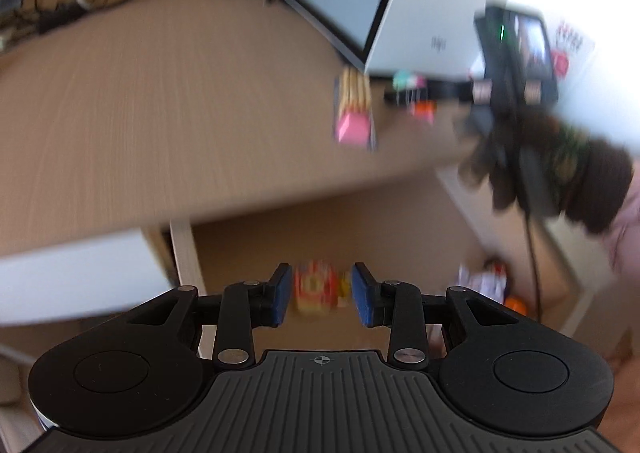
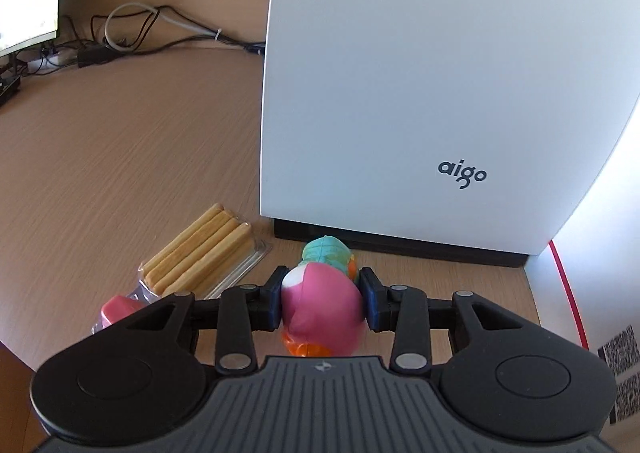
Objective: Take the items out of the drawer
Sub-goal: 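Place the biscuit tray on the desktop with the left gripper while the right gripper carries the pig, then set the pink pig toy beside the biscuit tray and open the right gripper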
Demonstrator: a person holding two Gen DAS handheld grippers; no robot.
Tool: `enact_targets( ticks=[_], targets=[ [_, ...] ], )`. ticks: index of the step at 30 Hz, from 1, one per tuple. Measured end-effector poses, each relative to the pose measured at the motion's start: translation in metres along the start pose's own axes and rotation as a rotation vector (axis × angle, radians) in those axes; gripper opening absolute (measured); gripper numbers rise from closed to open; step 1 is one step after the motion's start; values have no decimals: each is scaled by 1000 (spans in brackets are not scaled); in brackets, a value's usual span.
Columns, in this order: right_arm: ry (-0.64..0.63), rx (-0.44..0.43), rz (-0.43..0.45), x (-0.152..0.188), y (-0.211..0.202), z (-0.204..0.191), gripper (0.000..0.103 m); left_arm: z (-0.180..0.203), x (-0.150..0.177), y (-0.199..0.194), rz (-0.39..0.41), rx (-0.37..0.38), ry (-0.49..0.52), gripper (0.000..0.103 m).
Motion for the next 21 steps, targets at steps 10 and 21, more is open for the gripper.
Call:
enact_targets(
  ticks=[10,21],
  targets=[
    [82,-91,86,10,-56,12,43,4,31,17,-105,4,70,36],
    [183,-138,65,71,-131,36,51,15,45,30,-178,71,132,36]
  ],
)
Point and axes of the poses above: each gripper's, at about its wrist camera, not at the fingertips, and y roughly the way its jaws point, z to its right, x to its underside, the point moved 3 cm from there along y, roughly the way its jaws point, and after that the axes turned 9 degrees about -y, right-handed, at the moved point
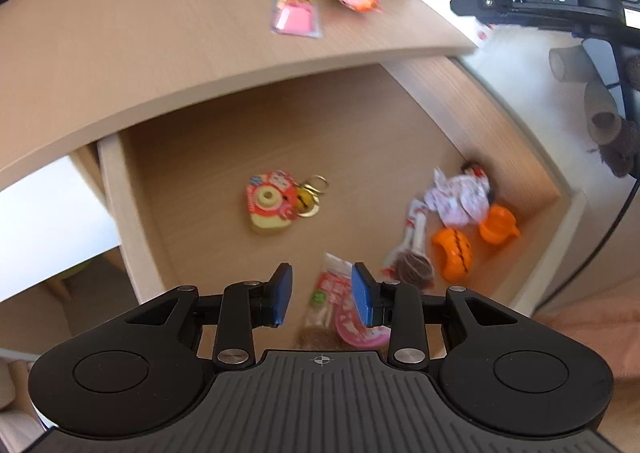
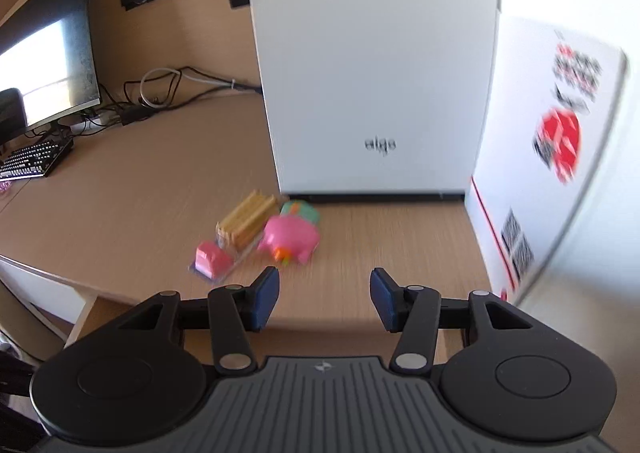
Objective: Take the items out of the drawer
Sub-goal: 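Set the pink pig toy beside the biscuit tray and open the right gripper, then lower the left gripper into the drawer and grasp the Hello Kitty keychain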
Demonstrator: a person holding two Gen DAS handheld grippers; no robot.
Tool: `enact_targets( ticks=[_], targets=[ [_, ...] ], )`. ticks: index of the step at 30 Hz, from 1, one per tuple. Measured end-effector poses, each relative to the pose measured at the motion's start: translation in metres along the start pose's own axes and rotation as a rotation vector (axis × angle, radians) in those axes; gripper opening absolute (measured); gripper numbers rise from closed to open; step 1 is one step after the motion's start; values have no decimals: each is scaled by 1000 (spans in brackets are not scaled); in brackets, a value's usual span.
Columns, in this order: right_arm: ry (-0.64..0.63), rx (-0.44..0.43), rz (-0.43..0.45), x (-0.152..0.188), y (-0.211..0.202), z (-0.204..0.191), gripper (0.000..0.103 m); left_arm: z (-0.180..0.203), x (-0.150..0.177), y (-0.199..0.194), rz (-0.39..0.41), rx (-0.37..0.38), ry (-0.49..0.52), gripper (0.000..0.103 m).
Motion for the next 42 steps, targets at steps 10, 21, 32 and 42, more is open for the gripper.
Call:
enact_targets(
  ticks=[10,21,32,42],
  targets=[
    [26,-68,-154,54,-4,-17,53,20,-4,31,-83,18,10,36],
    [51,-28,-228,87,-10,-6,53,3,-51,74,91,-225,-36,36],
    [93,-40,-295,110,-2,4,53,4,-49,110,41,-245,-4,51],
    [100,-46,-278,109,1,1,54,0,-44,109,27,-234,26,51]
  ],
)
Point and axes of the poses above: each gripper's, at about its wrist camera, not at the fingertips, and y roughly the way its jaws point, z to its right, x to its underside, the point moved 3 cm from there along y, roughly the way its jaws point, and after that the axes turned 9 degrees about -y, right-handed, at the moved point
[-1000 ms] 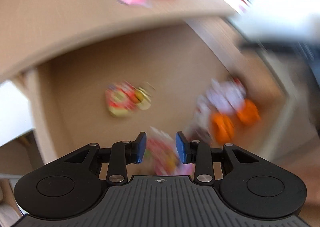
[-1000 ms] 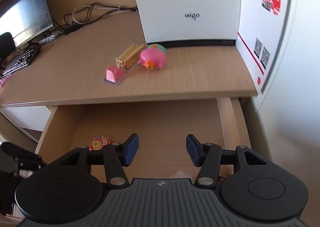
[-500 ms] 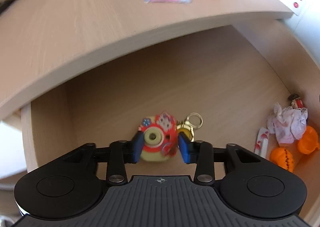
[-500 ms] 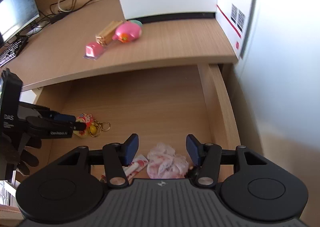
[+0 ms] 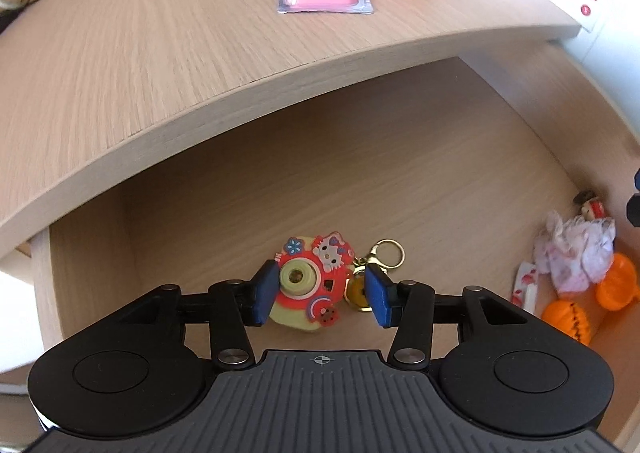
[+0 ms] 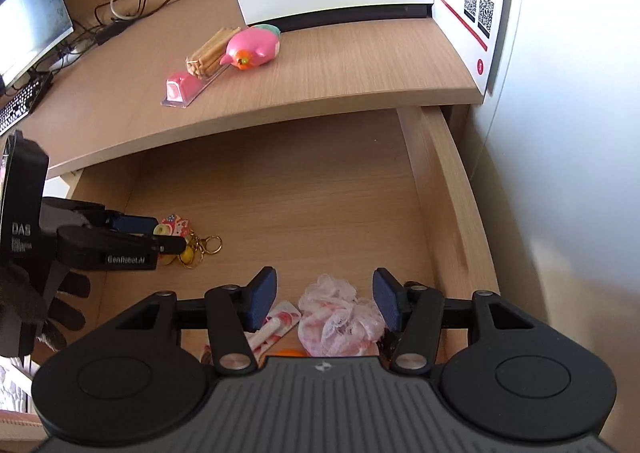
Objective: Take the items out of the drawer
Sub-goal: 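Lower the left gripper into the drawer and grasp the Hello Kitty keychain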
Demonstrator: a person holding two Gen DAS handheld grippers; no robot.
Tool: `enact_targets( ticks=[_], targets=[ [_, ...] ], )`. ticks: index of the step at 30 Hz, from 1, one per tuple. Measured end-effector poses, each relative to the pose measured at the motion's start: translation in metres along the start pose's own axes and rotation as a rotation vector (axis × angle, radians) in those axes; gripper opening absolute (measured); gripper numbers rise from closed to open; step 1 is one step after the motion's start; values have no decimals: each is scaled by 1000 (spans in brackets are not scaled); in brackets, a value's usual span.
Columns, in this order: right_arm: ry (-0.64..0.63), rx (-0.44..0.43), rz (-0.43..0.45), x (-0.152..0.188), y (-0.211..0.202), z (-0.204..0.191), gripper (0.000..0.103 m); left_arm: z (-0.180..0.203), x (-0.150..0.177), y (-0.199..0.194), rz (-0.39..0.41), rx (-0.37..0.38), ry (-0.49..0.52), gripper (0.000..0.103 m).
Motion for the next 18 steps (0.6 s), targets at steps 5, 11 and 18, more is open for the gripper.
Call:
enact_targets(
  ticks=[5,11,18],
  targets=[
    [-29,-2,-13,0,2,-4,54,-17,2,-3,28,41,-109,48],
    [-46,-16,-26,0,7,-7,54,-17,12,-1,60,18,-59,54],
    [-58,-31,-34,0,10,-10,54,-15,13,3,45,69,2,66]
  ],
)
Point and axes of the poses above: each gripper's, at about its wrist camera, not at the fingertips, and y roughly the way its jaws point, z to its right, x to its underside, the point moved 3 cm from there along y, roughly the way its jaws point, and after that the axes turned 9 degrees about -y, right-handed, at the moved point
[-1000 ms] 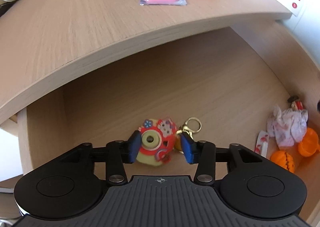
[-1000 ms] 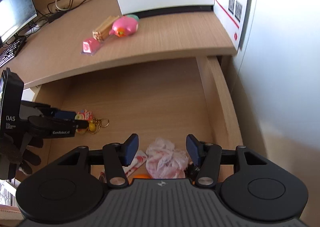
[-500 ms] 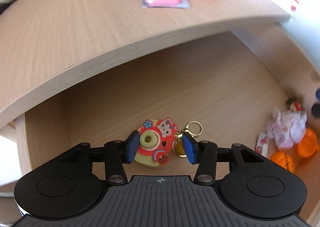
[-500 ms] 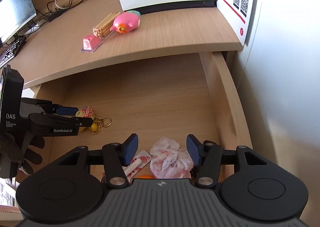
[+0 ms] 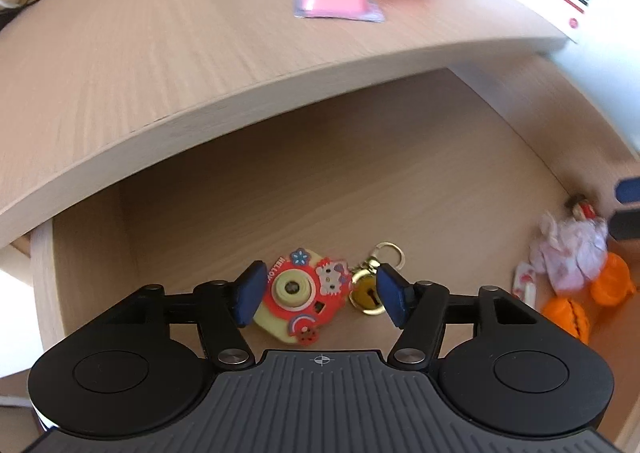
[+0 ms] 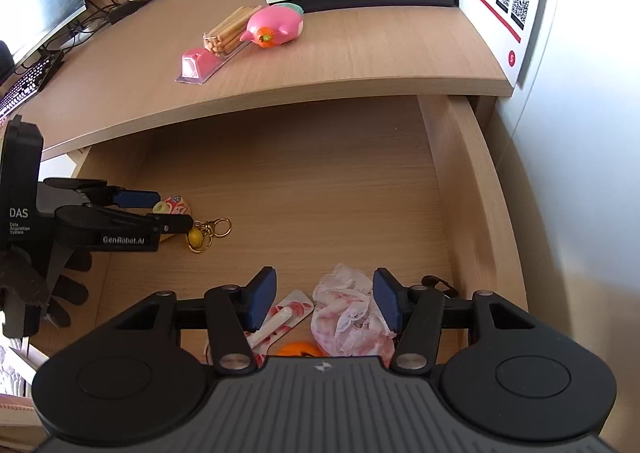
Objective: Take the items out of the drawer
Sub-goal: 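Lower the left gripper into the drawer and grasp the Hello Kitty keychain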
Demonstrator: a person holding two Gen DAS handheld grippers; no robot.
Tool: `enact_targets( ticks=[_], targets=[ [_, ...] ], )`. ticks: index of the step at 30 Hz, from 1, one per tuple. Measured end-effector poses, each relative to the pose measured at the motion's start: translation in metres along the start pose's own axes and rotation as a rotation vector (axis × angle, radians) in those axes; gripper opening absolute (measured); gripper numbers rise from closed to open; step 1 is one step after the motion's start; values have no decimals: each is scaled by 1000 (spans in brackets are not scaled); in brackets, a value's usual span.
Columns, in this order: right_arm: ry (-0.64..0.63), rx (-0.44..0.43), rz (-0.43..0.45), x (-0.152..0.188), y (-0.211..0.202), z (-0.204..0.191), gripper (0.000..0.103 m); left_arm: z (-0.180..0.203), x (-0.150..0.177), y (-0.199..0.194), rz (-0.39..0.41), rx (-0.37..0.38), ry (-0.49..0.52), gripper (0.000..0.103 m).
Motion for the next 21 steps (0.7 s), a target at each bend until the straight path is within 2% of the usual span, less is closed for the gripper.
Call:
enact_targets(
  ticks=[2,4,8,10,12,13,15,17,21],
  targets=[
    [-4,2,1,0,0,1,54,-2,0,1,-9,13,-5,67],
    [-3,6,-3,1,1,2,54,-2,-2,3,-27,33,-11,73],
    [-2,12,-5,0,2,6,54,6,4,-5,-67,179,-81,69],
    [-2,13,-3,0,2,6,54,14,6,-11,-42,142,-15,69],
    [-3,15,-1,-1,2,7,54,24,5,-12,-23,100,103,69],
    [-4,15,-1,-1,3,7,54,36,-3,-9,-29,91,160,69],
    [-4,13,-5,-1,4,6,54,38,-3,-4,-49,69,248,69],
    [-10,11,-9,-1,5,6,54,29,0,-7,-72,54,262,69],
    [-25,7,-12,-2,4,2,54,22,-4,11,-116,-4,199,69]
  ],
)
Point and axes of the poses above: each gripper's, at about its wrist camera, not at the fingertips, and y roughly the way its jaws point, z to its right, x to its underside, the point moved 3 cm from there along y, roughly the way its jaws point, and after that the axes turned 9 degrees about -y, right-handed, at the moved point
